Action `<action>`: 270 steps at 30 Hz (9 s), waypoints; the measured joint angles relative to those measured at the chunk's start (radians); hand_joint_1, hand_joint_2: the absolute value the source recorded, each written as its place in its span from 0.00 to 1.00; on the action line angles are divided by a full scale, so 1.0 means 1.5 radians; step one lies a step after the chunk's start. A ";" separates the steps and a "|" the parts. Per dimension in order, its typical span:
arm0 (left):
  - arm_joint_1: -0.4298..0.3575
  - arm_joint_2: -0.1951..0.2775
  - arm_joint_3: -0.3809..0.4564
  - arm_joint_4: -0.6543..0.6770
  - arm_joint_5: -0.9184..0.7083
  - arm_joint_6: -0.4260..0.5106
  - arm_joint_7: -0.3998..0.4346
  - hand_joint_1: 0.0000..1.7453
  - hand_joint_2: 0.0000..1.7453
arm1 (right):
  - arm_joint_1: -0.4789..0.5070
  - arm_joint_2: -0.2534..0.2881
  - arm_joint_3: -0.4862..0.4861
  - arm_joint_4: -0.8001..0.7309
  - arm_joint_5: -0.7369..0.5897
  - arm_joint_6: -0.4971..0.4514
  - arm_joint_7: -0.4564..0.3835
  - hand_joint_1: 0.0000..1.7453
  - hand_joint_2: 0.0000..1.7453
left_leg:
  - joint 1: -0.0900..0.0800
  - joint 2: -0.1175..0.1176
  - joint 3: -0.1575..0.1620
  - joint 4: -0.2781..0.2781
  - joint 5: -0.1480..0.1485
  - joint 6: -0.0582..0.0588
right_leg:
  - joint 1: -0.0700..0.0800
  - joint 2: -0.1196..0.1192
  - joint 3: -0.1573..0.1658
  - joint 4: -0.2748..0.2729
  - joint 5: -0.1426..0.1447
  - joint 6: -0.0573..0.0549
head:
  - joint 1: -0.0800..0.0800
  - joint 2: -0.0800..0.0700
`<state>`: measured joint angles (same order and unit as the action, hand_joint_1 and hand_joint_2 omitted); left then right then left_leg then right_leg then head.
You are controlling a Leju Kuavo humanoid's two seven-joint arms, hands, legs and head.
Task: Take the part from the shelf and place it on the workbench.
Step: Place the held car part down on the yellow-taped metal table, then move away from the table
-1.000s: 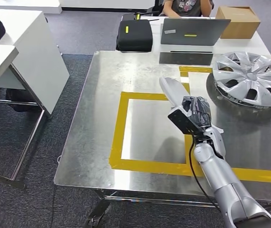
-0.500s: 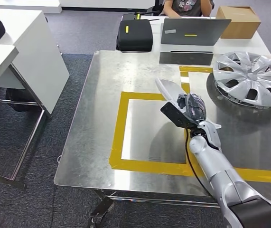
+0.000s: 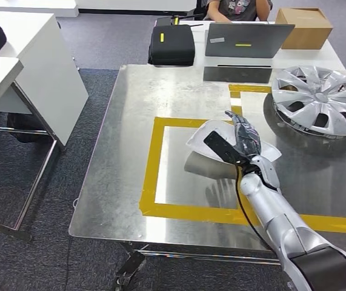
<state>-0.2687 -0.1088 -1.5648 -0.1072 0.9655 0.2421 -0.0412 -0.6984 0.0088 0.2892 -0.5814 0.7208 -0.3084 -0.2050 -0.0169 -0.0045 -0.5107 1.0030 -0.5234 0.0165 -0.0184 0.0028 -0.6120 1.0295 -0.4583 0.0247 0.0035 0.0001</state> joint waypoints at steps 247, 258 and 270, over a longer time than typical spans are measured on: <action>0.090 0.037 0.075 0.000 0.189 0.053 -0.095 0.00 0.00 | 0.585 0.003 0.043 -0.828 -0.305 0.018 -0.218 0.00 0.00 | -0.006 -0.059 -0.055 0.021 0.033 0.011 | 0.001 0.022 0.063 -0.030 -0.030 -0.006 | -0.012 0.000; 0.087 0.040 0.075 0.000 0.189 0.053 -0.095 0.00 0.00 | 0.586 0.003 0.043 -0.828 -0.305 0.019 -0.218 0.00 0.00 | 0.014 0.050 -0.039 0.013 0.031 -0.018 | -0.004 -0.075 0.070 -0.031 -0.036 0.012 | -0.023 0.000; 0.090 0.039 0.075 0.000 0.189 0.052 -0.095 0.00 0.00 | 0.589 0.003 0.043 -0.828 -0.305 0.017 -0.218 0.00 0.00 | -0.003 -0.041 -0.049 0.008 0.040 0.028 | 0.005 0.005 -0.011 0.110 -0.079 0.011 | -0.012 0.000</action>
<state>-0.1331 -0.0504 -1.4530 -0.1068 1.2486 0.3207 -0.1831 0.1849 0.0126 0.3534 -1.8233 0.2636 -0.2823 -0.5322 -0.0209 -0.0659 -0.5847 1.0148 -0.4641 0.0588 -0.0116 0.0102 -0.6290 1.1942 -0.5760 0.0411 -0.0144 0.0001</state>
